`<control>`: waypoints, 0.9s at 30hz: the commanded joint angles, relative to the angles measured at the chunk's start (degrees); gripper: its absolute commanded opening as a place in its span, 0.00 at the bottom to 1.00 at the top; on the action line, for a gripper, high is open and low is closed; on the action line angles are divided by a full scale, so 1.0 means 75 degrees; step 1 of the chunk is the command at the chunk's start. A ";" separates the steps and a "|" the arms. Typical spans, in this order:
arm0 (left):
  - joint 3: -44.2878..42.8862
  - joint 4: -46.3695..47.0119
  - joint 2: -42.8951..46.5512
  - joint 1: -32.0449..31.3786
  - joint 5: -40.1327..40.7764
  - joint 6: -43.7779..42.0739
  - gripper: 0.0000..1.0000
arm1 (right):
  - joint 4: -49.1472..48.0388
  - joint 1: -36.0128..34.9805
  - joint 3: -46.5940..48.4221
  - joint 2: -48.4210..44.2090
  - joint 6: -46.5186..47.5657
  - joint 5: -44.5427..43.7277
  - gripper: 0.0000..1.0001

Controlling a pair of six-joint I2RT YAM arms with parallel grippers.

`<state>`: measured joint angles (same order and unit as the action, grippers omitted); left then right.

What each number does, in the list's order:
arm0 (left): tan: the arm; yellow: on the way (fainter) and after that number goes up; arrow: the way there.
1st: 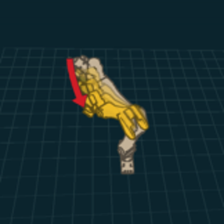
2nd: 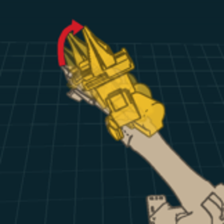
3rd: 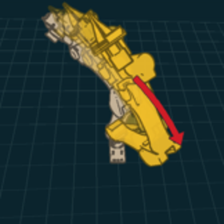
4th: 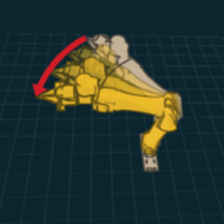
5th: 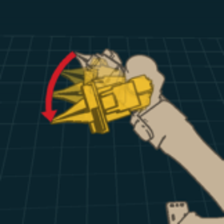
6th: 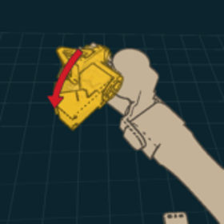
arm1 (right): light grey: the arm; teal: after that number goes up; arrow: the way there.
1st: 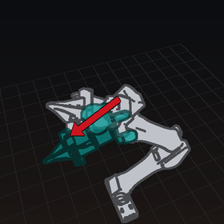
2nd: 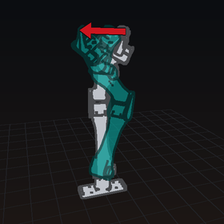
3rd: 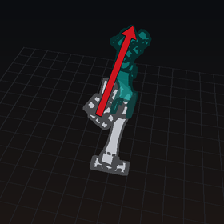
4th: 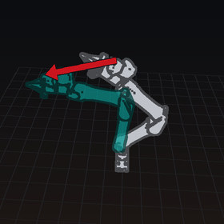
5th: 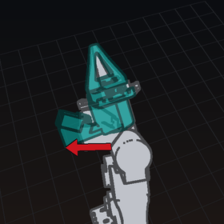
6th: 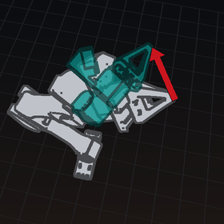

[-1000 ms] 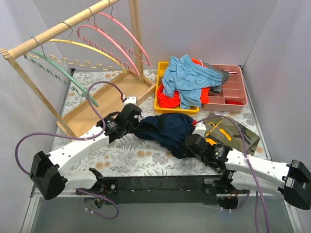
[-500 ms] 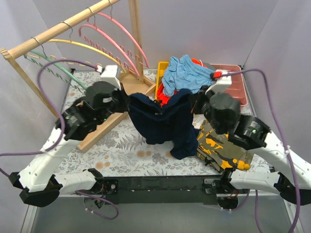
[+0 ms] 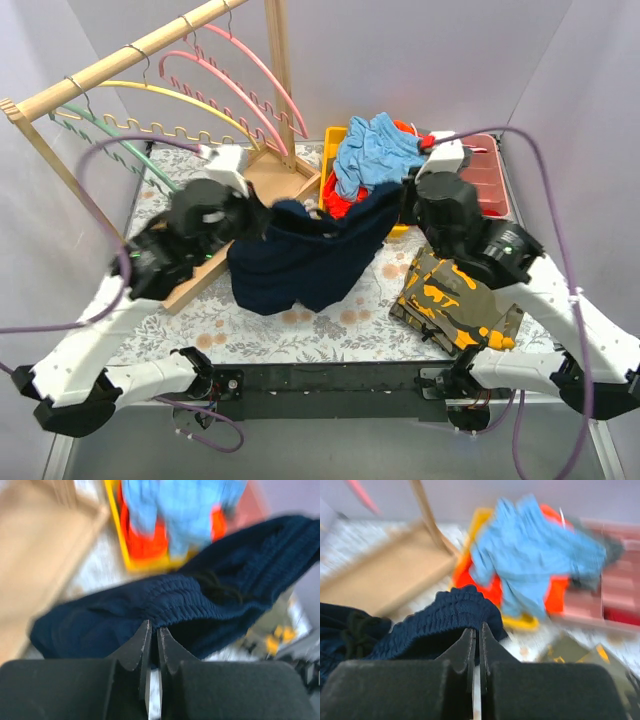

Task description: Place the shorts on the hanger

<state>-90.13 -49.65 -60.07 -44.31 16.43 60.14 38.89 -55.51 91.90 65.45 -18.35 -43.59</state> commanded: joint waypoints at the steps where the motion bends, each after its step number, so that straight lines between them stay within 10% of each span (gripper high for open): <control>1: 0.2509 0.1026 0.0240 0.0014 -0.1357 0.0875 0.00 | -0.0403 0.1456 -0.3136 -0.0628 -0.0822 0.2031 0.01; 7: 0.4377 0.2166 0.0533 0.0014 -0.1756 0.1252 0.22 | -0.1376 0.2080 -0.5033 -0.0688 -0.1151 0.3491 0.01; 13: 0.2820 0.1617 0.0533 0.0014 -0.1850 0.0783 0.61 | -0.1342 0.2092 -0.4695 -0.0688 -0.0964 0.3690 0.47; 27: -0.1634 0.1519 -0.0695 0.0003 0.2612 -0.0281 0.61 | -0.4387 0.2069 -0.2013 0.0318 0.0149 0.6935 0.59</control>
<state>-96.60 -40.62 -61.06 -44.34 21.98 64.97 19.40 -40.07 68.53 62.76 -20.99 -2.28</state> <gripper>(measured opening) 0.632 0.588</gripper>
